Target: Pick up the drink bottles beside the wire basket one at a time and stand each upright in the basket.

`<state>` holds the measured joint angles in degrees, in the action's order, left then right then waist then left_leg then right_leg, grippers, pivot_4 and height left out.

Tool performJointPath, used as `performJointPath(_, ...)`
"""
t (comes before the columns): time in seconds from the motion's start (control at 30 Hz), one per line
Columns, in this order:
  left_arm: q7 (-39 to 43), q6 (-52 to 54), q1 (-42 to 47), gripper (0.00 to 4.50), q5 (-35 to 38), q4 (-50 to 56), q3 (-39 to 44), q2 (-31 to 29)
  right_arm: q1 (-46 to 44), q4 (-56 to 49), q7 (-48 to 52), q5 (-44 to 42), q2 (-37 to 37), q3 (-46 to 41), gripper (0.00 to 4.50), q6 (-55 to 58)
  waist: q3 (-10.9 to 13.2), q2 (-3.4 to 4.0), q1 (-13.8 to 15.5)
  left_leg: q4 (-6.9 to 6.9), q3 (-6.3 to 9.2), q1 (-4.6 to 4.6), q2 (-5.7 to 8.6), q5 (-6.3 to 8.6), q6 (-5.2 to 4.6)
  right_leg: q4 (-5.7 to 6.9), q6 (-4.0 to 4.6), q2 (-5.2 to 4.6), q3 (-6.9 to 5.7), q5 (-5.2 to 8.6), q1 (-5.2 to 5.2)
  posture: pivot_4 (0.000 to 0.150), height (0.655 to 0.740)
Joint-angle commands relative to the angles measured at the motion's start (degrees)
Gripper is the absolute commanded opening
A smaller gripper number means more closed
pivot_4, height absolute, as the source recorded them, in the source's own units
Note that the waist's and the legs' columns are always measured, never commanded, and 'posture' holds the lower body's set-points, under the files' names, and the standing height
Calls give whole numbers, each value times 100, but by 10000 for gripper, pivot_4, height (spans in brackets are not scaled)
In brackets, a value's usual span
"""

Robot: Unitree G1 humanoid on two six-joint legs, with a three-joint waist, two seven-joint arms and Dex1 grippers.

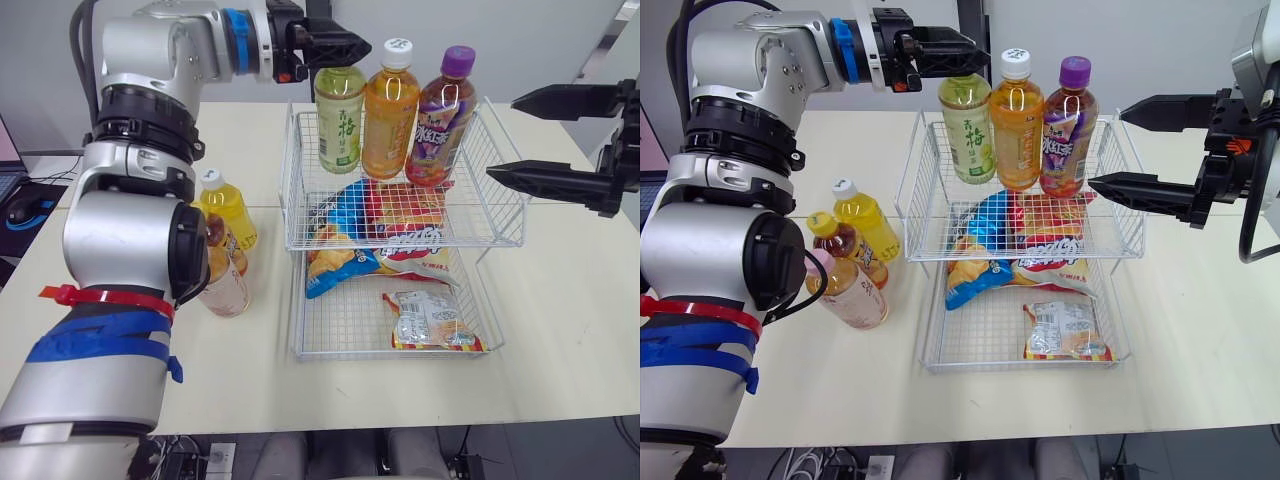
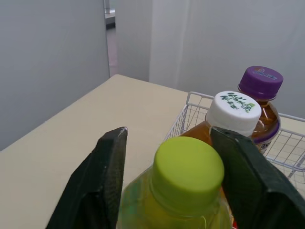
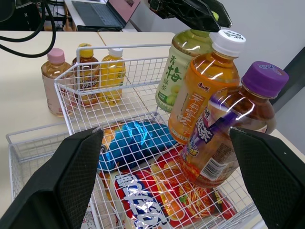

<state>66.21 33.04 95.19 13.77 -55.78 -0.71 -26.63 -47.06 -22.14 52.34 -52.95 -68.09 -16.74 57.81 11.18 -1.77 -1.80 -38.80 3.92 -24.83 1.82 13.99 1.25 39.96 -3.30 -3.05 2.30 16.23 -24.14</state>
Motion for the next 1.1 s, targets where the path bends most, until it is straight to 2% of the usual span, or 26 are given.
performJointPath(0.03,188,-9,222,41318,-8,297,46,-114,-15,-33,-56,-36,-128,-258,45000,-44,0,0,0,0,0,0,0,0,0,0,0,0,0,0,0,1500,7400)
performJointPath(0.07,226,14,237,44588,-2,330,50,-135,-1,-35,-62,-39,-133,-272,45000,-40,0,0,0,0,-1,0,0,0,0,0,0,0,0,0,0,1500,7400)
performJointPath(0.1,257,26,250,44833,3,363,55,-155,16,-36,-66,-41,-140,-285,45000,-40,0,0,0,0,0,0,0,0,0,0,0,0,0,0,0,1500,7400)
performJointPath(0.33,338,28,373,44833,4,533,110,-405,106,-16,-175,-93,-187,-482,45000,33,0,0,-2,0,0,0,0,0,0,0,0,0,0,0,-1,1500,7400)
performJointPath(0.57,303,207,412,44833,18,753,205,-838,562,-202,-125,71,-298,-875,45000,-191,0,1,-9,0,-1,1,-1,0,0,1,0,0,1,0,1,1500,7400)
performJointPath(0.8,344,583,177,44833,207,1637,390,-1449,910,-310,-66,302,-284,-1082,45000,-611,0,1,-11,0,-1,1,-3,0,0,1,0,1,2,0,0,1500,7400)
performJointPath(0.87,154,889,-57,44833,312,2124,589,-1734,945,-319,66,325,-221,-1041,45000,-859,-1,2,-8,0,0,1,-4,0,0,2,0,2,1,0,0,1500,7400)
performJointPath(1.1,-142,1594,-1967,44833,609,4154,1308,-3037,644,-193,582,-272,-63,-501,45000,-875,-3,6,-109,1,-1,9,-19,0,1,5,2,4,5,-1,2,1500,7400)
